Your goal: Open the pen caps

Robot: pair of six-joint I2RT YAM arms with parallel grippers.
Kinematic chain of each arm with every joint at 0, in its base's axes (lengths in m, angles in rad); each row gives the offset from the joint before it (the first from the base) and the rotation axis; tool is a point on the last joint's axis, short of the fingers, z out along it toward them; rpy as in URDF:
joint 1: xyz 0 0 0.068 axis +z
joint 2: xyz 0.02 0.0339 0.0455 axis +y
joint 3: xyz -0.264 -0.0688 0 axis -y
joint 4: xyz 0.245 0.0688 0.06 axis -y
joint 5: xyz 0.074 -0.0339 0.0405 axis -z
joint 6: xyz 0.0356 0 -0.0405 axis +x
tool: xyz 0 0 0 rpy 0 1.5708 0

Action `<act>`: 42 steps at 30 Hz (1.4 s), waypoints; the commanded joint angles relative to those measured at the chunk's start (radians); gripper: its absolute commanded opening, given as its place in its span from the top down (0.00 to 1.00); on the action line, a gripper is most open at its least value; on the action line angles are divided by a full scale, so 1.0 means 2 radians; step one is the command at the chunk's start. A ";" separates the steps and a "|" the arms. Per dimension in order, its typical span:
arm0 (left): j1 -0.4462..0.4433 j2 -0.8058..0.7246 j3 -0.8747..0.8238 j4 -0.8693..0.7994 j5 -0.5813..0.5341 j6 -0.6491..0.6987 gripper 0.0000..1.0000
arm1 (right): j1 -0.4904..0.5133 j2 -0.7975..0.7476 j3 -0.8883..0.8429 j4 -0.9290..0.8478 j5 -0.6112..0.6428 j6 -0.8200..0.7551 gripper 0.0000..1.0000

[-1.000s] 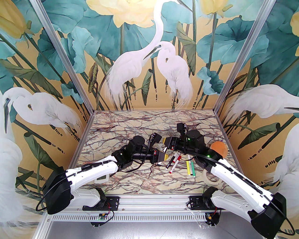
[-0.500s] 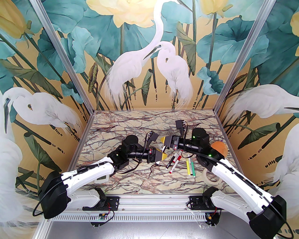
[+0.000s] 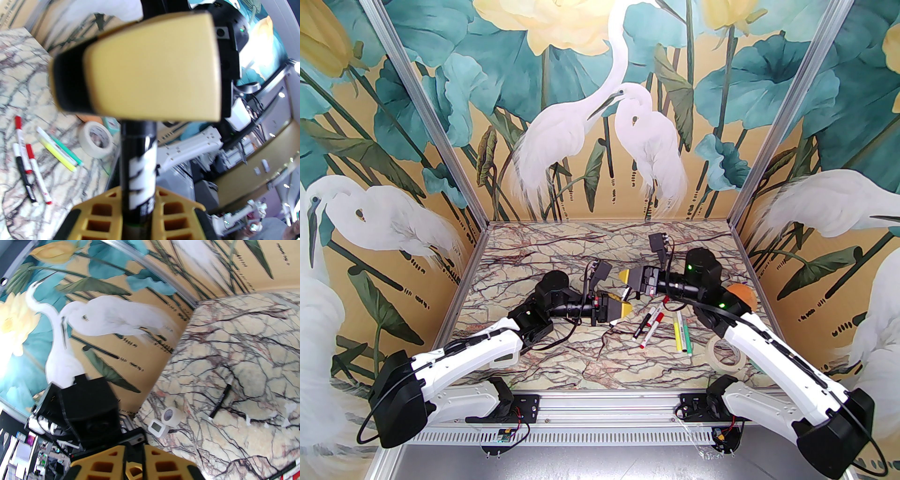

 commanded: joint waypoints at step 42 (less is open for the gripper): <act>-0.012 -0.124 -0.053 -0.259 -0.272 0.037 0.95 | -0.099 0.284 0.072 -0.218 0.195 -0.205 0.86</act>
